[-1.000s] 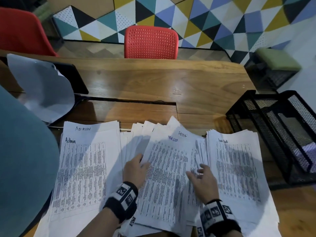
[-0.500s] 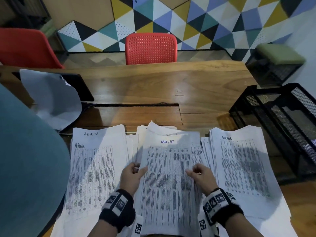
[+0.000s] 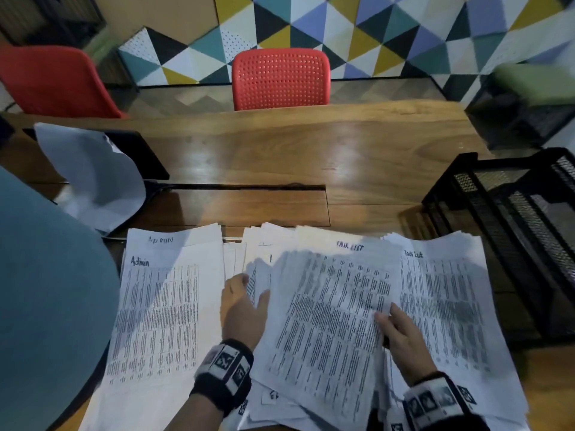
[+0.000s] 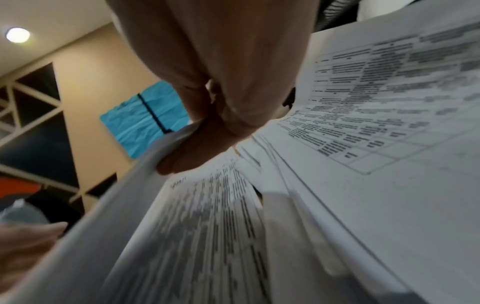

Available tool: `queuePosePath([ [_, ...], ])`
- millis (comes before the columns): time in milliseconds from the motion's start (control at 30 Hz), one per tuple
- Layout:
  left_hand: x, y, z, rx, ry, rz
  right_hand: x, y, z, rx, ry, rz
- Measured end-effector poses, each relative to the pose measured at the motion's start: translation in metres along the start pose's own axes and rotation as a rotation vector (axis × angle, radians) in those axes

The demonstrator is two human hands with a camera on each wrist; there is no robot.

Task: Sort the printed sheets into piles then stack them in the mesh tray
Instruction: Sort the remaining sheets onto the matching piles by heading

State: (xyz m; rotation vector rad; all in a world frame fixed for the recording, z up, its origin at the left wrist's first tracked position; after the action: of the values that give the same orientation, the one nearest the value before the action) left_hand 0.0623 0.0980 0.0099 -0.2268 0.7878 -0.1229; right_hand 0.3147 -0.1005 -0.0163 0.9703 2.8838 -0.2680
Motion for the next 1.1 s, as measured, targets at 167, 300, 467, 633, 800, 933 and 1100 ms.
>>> queuePosePath([
  [167, 0.047, -0.006, 0.002, -0.276, -0.323, -0.572, -0.012, 0.003, 0.009, 0.152, 0.284, 0.009],
  [300, 0.058, -0.005, -0.011, -0.305, -0.375, -0.632, -0.031, 0.01, 0.015, 0.178, 0.281, 0.077],
  [467, 0.059, -0.007, -0.025, -0.413, -0.383, -0.572, -0.046, 0.011, 0.029, 0.221, 0.383, 0.176],
  [633, 0.061, -0.018, -0.008, -0.325, -0.374, -0.63, -0.022, 0.006, 0.024, 0.225, 0.462, 0.053],
  [800, 0.072, -0.036, 0.004, -0.276, -0.335, -0.761, -0.022, 0.007, 0.043, 0.223, 0.134, 0.012],
  [933, 0.079, -0.048, 0.003, -0.321, -0.413, -0.882, -0.027, 0.008, 0.03, 0.146, 0.004, 0.008],
  [1100, 0.064, -0.012, -0.027, -0.294, -0.25, -0.49, -0.114, 0.005, 0.004, 0.065, -0.361, 0.342],
])
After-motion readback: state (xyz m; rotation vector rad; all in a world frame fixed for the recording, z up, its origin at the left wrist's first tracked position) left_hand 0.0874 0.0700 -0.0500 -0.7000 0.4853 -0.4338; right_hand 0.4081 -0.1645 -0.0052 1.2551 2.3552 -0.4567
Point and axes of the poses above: each hand's wrist, its own y-axis towards the middle knuckle, its own x-axis out of the palm, z = x × y, the point moved 9 cm from there along y, towards the middle knuckle, and after that the axes turned 13 degrees about -x, right-handed, at the moved point
